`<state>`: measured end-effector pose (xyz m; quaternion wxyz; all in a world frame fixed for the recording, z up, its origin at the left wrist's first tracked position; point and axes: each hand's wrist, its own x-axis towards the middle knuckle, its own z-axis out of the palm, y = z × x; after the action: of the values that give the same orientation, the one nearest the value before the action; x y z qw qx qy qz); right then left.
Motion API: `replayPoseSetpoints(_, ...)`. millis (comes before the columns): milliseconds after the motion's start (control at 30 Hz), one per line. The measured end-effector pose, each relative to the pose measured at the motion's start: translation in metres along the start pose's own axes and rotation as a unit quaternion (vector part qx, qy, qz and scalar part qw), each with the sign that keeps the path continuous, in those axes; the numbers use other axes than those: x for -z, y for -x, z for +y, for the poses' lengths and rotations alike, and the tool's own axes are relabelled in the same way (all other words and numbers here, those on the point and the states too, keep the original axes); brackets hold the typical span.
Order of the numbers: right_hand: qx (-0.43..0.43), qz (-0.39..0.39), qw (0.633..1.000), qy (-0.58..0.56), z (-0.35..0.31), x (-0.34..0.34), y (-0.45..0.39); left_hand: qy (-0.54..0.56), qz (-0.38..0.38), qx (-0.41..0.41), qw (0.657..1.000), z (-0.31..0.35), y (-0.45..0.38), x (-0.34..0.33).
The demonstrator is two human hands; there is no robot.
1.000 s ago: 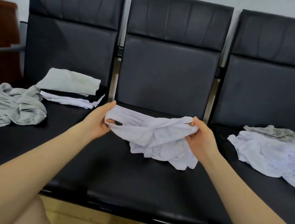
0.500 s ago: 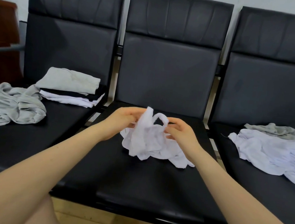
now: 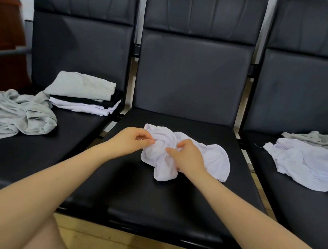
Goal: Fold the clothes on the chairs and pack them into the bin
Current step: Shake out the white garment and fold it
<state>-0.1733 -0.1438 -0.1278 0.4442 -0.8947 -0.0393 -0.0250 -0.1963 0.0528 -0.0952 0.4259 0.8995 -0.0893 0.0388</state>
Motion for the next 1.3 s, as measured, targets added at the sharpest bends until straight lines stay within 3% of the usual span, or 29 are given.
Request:
replayPoseSetpoints(100, -0.017, -0.028, 0.999, -0.038, 0.004, 0.009, -0.007, -0.021, 0.009, 0.0, 1.0, -0.003, -0.001, -0.002)
replayPoseSetpoints(167, -0.056, -0.03, 0.987, -0.145, 0.006, 0.023, -0.005, -0.02, 0.015, -0.002, 1.0, -0.004, -0.002, -0.004)
replayPoseSetpoints(300, -0.139, -0.018, 0.925, -0.355, 0.006, 0.056, -0.004, -0.025, 0.038, -0.006, 0.999, -0.005, -0.007, -0.019)
replayPoseSetpoints(467, -0.191, -0.012, 0.877, -0.441, 0.013, 0.074, -0.014, -0.175, 0.043, -0.022, 0.983, 0.0, -0.014, -0.037)
replayPoseSetpoints(567, -0.225, -0.011, 0.837, -0.499, 0.019, 0.081, -0.018, -0.003, 0.06, -0.025, 0.998, 0.008, -0.015, -0.032)
replayPoseSetpoints(633, -0.242, -0.01, 0.828, -0.506, 0.023, 0.084, -0.021, 0.137, 0.051, -0.008, 0.989, 0.011, -0.014, -0.021)
replayPoseSetpoints(767, -0.255, -0.005, 0.814, -0.522, 0.028, 0.086, -0.023, 0.317, 0.024, 0.026, 0.948, 0.003, -0.01, -0.002)
replayPoseSetpoints(967, -0.216, 0.015, 0.764, -0.608, 0.024, 0.094, -0.021, 0.483, 0.07, 0.069, 0.87, 0.001, -0.007, 0.017)
replayPoseSetpoints(1067, -0.19, -0.008, 0.776, -0.601, 0.025, 0.099, -0.019, 0.415, -0.003, 0.061, 0.908, 0.002, -0.004, 0.02)
replayPoseSetpoints(1167, -0.215, -0.06, 0.821, -0.526, 0.03, 0.097, -0.015, 0.285, -0.075, 0.167, 0.941, 0.003, -0.003, 0.006)
replayPoseSetpoints(1233, -0.236, -0.083, 0.847, -0.469, 0.034, 0.094, -0.013, 0.139, -0.068, 0.207, 0.966, 0.001, -0.005, -0.008)
replayPoseSetpoints(1300, -0.24, -0.095, 0.86, -0.441, 0.036, 0.092, -0.011, 0.04, -0.041, 0.19, 0.98, -0.001, -0.005, -0.021)
